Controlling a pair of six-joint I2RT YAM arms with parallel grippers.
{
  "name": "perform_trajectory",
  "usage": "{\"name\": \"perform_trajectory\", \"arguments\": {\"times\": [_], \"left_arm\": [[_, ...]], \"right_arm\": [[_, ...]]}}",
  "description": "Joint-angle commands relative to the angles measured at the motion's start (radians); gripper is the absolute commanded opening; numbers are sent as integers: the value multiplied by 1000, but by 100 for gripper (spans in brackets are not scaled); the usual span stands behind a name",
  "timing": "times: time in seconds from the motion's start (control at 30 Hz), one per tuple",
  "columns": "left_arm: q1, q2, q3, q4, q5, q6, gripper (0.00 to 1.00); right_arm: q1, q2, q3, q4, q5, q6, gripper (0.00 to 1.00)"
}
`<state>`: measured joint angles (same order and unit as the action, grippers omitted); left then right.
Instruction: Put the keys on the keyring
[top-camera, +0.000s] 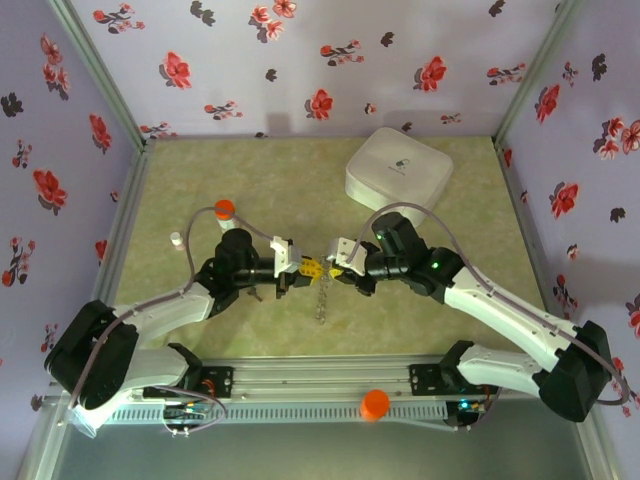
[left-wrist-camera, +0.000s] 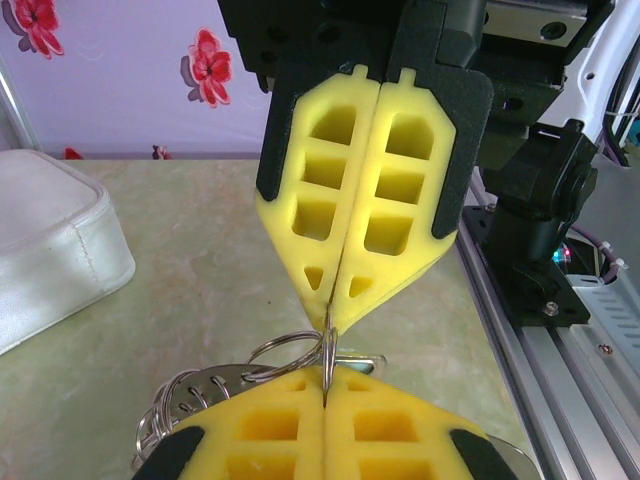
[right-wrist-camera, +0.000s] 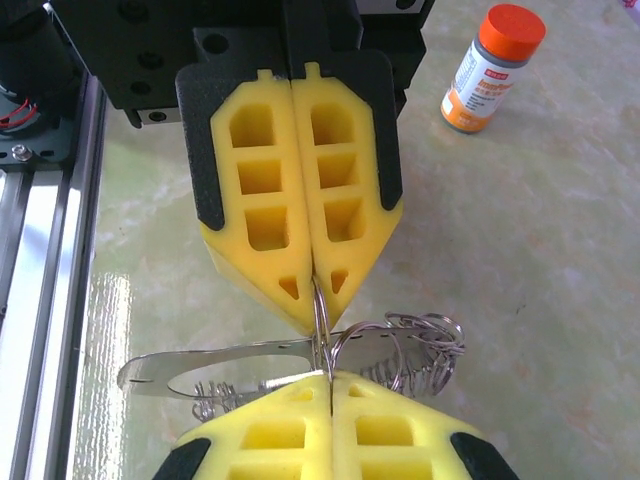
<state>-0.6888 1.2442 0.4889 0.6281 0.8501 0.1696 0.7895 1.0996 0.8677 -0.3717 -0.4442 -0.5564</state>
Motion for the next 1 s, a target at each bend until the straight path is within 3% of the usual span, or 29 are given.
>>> {"name": "perform_trajectory", "arguments": {"times": [0.0,0.23,0.47,0.6,0.73,0.97], "left_arm": [[0,-12,-4,68,20,-15,0],[5,-6,-25,196,23,-84,0],[6,17,-36,286,35,-133,0],[6,20,-38,276,33,-121,0],[5,25,-36,269,35,-111,0],[5,28,-26,209,46,-69,0]], "right_arm": [[-1,-1,14,-25,29,5,0],[0,41,59,-145,48,22,0],[5,95,77,-121,10,57,1],[3,79,69,-102,55,74,8],[-4,-7,10,-51,66,64,25],[-3,-65,-69,106,-48,43,28]]}}
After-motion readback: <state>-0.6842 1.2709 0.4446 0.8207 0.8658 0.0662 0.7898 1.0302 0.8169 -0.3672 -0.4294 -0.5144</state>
